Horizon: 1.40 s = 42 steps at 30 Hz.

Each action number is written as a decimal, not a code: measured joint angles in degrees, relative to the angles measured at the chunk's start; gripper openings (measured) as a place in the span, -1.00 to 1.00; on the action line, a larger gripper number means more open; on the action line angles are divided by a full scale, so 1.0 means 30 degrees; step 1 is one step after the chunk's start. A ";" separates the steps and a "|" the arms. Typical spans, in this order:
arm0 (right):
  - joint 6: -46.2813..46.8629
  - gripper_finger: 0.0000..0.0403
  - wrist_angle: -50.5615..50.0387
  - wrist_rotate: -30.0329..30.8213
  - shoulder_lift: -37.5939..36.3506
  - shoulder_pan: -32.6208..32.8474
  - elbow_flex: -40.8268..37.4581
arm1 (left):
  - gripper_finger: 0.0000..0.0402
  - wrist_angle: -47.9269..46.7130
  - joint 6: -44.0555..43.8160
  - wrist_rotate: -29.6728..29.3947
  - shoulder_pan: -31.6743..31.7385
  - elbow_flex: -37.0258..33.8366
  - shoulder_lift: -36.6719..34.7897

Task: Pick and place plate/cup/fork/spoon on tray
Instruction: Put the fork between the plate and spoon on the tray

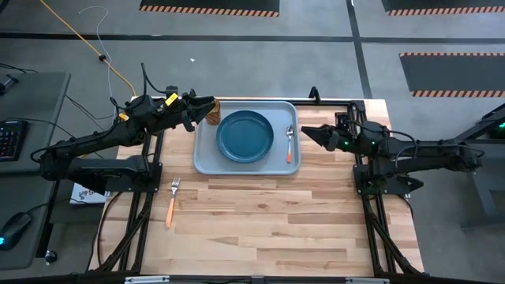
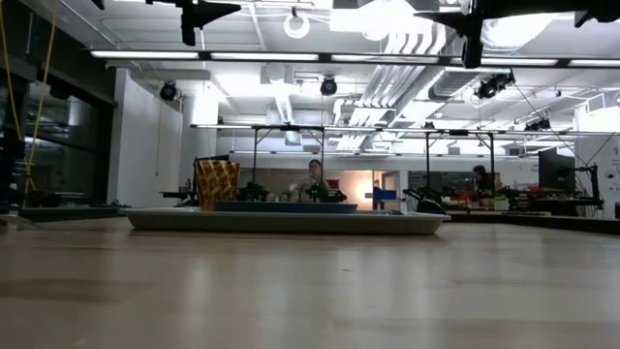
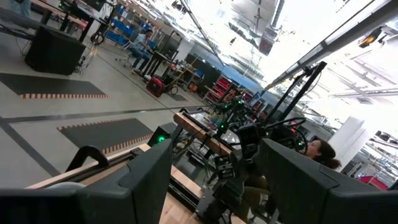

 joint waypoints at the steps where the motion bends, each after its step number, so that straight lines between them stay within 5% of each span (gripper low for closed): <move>1: 0.0000 -0.45 0.0139 0.0454 -0.0001 0.0194 0.0005 | 0.17 0.0000 0.0000 0.0000 0.0000 0.0000 0.0000; 14: -0.1429 -0.45 0.0260 0.1833 -0.0001 0.0890 0.0007 | 0.17 0.0000 0.0000 0.0000 0.0005 0.0000 0.0000; 28: -0.3521 -0.45 0.0249 -0.0602 0.0005 0.0883 0.0007 | 0.17 0.0550 -0.0767 -0.0381 0.0000 0.0000 0.0002; 32: -0.3711 -0.45 0.0242 -0.1126 0.0004 0.0883 0.0007 | 0.17 0.2640 -0.3030 -0.0937 -0.0130 0.0000 0.0755; 37: -0.4056 -0.45 0.0216 -0.1959 0.0003 0.0878 0.0007 | 0.17 0.4352 -0.2253 0.2417 -0.2101 0.1628 0.4192; 42: -0.4080 -0.45 0.0183 -0.2146 -0.0001 0.0878 0.0007 | 0.17 -0.3818 0.0422 0.7044 -0.3108 0.5969 0.6329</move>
